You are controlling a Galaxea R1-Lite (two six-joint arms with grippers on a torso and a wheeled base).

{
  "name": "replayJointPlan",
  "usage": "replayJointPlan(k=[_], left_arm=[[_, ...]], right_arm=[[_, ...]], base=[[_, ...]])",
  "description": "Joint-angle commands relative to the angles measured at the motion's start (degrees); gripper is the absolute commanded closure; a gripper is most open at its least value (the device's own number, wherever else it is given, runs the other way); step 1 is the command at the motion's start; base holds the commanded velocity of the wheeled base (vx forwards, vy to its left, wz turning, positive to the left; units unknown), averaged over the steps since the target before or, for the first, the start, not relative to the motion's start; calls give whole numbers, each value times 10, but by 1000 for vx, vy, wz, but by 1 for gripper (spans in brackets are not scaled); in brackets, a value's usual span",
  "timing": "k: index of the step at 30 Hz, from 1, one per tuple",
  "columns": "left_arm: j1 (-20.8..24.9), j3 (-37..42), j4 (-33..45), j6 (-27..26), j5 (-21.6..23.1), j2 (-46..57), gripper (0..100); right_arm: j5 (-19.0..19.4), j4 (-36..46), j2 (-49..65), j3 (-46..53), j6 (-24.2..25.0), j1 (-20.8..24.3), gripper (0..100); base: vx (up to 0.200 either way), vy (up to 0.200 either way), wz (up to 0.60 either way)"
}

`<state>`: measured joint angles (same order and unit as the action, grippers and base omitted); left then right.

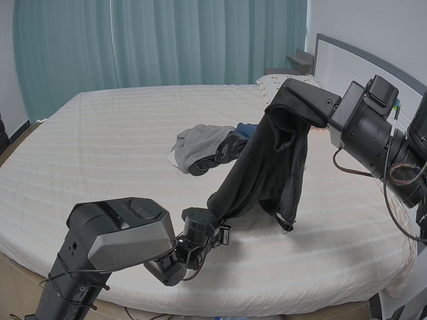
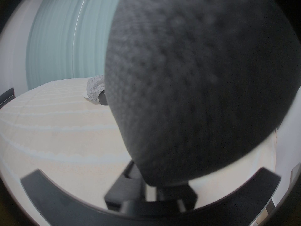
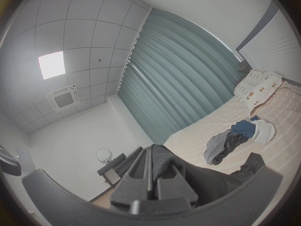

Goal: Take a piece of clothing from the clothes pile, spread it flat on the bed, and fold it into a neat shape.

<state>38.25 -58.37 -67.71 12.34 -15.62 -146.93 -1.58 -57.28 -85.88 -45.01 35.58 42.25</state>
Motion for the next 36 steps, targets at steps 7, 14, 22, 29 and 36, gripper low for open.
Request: replayJointPlan(k=[7,14,22,29,36], left_arm=[[-3,103,12,99,1,147,100],[-8,112,178,187,9,350,100],[-50,59,392,254,56,519,100],[-52,127,362,252,67,502,100],[-51,214,264,278,103,477,100]], right_arm=[[9,2,-41,48,5,-73,100],[5,-3,-119,76,-1,-128,100],[11,-115,-131,42,7,-198,100],[11,-140,-167,113,8,-194,100],[5,-189,-215,148,51,-203,100]], base=[[0,0,0],[0,0,0],[0,0,0],[0,0,0],[0,0,0]])
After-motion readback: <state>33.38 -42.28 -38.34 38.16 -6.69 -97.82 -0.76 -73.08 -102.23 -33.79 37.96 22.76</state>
